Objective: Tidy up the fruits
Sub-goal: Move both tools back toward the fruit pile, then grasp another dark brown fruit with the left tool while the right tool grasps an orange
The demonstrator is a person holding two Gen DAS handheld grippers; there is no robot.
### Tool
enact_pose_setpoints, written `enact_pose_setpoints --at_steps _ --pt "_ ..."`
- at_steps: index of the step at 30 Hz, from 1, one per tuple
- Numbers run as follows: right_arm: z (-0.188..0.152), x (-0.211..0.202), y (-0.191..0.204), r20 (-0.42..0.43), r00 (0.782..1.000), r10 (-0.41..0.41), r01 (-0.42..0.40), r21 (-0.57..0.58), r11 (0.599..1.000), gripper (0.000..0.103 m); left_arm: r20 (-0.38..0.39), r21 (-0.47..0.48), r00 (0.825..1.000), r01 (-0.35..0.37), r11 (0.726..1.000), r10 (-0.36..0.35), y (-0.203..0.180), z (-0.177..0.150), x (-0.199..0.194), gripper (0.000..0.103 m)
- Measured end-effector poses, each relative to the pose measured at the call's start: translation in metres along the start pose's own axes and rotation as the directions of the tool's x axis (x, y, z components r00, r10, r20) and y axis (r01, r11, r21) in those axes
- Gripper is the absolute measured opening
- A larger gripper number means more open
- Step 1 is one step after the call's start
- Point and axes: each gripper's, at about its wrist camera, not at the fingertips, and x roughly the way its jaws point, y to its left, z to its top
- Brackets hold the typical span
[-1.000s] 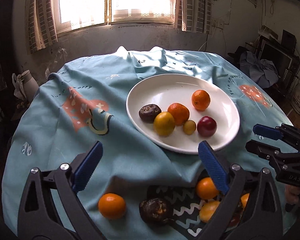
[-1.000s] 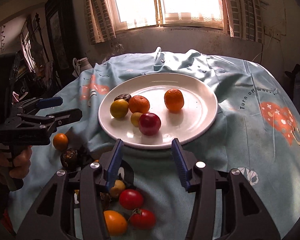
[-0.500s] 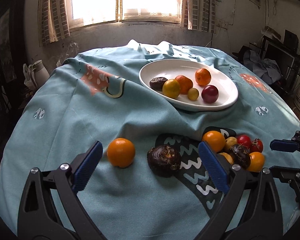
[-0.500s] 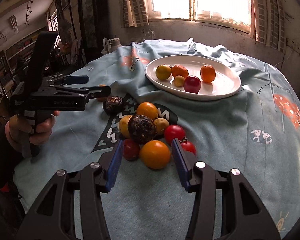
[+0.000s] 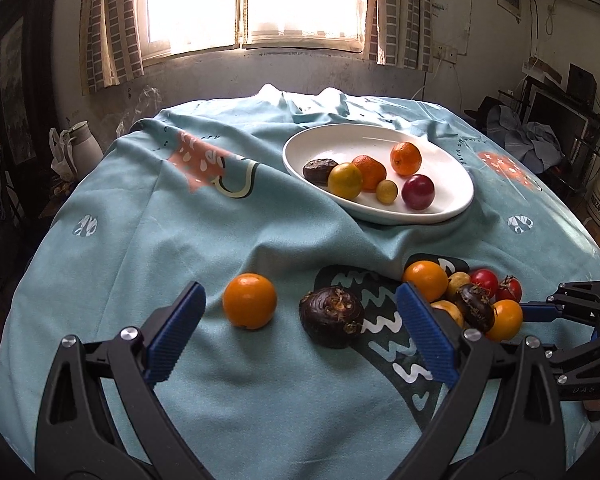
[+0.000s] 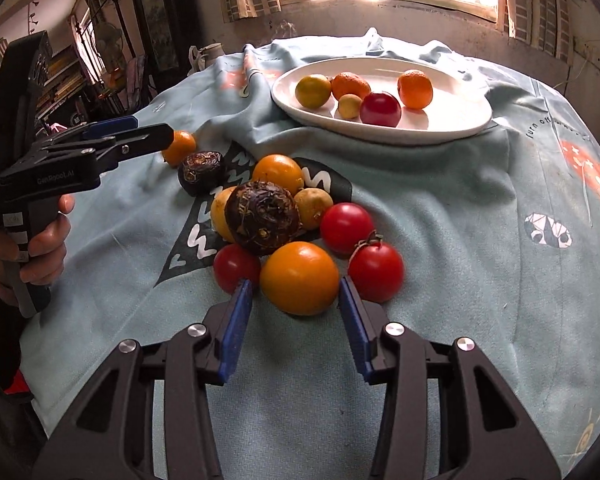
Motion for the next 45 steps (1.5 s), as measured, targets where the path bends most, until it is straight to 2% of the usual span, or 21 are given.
enact_pose_setpoints --at_steps 3,10,12,14,16,19,22,26,28,31,37,39,45 --pt "0.003 0.003 -0.006 -0.001 1.000 0.024 -0.024 0.040 0.999 0.045 0.011 0.001 1.000 -0.004 1.000 0.004 0.000 0.000 -0.002 0.098" --pt "0.003 0.002 -0.008 0.012 1.000 0.006 -0.006 0.063 0.998 0.041 0.013 0.002 0.999 -0.036 0.999 0.036 0.003 -0.003 -0.001 0.098" --pt "0.003 -0.007 -0.010 0.040 0.999 0.010 -0.013 0.080 0.997 0.041 -0.005 0.008 1.000 -0.016 1.000 0.016 0.004 -0.005 0.000 0.097" --pt "0.005 -0.019 -0.015 0.089 0.995 0.044 -0.054 0.118 0.992 0.041 -0.025 0.030 0.999 0.024 0.999 -0.023 0.000 -0.008 0.002 0.089" --pt "0.006 -0.029 -0.017 0.129 0.991 0.041 -0.057 0.129 0.990 0.041 -0.048 0.072 0.998 0.047 0.996 -0.044 -0.008 -0.013 0.006 0.075" --pt "0.006 -0.034 -0.016 0.147 0.989 0.020 -0.039 0.129 0.991 0.041 -0.082 0.130 0.996 0.050 0.990 -0.040 -0.020 -0.017 0.015 0.069" --pt "0.007 -0.034 -0.014 0.145 0.989 0.024 -0.041 0.120 0.992 0.041 -0.115 0.149 0.992 0.062 0.987 -0.045 -0.026 -0.019 0.027 0.067" --pt "0.007 -0.034 -0.013 0.145 0.989 0.022 -0.038 0.113 0.993 0.041 -0.160 0.140 0.986 0.069 0.988 -0.046 -0.026 -0.018 0.044 0.066" --pt "0.006 -0.033 -0.013 0.141 0.990 0.022 -0.039 0.113 0.993 0.041 -0.178 0.135 0.982 0.080 0.988 -0.055 -0.025 -0.017 0.051 0.057" --pt "0.006 -0.031 -0.012 0.133 0.991 0.020 -0.035 0.114 0.993 0.041 -0.196 0.128 0.979 0.081 0.988 -0.055 -0.024 -0.015 0.059 0.053" --pt "0.005 -0.032 -0.010 0.133 0.991 0.026 -0.041 0.106 0.994 0.041 -0.203 0.116 0.977 0.089 0.989 -0.064 -0.022 -0.012 0.063 0.052" --pt "0.005 -0.032 -0.010 0.133 0.991 0.025 -0.039 0.104 0.994 0.041 -0.201 0.110 0.977 0.090 0.990 -0.066 -0.022 -0.012 0.062 0.045" --pt "0.004 -0.031 -0.010 0.136 0.990 0.021 -0.036 0.104 0.994 0.041 -0.206 0.041 0.973 0.117 0.992 -0.106 -0.016 -0.012 0.054 0.045"
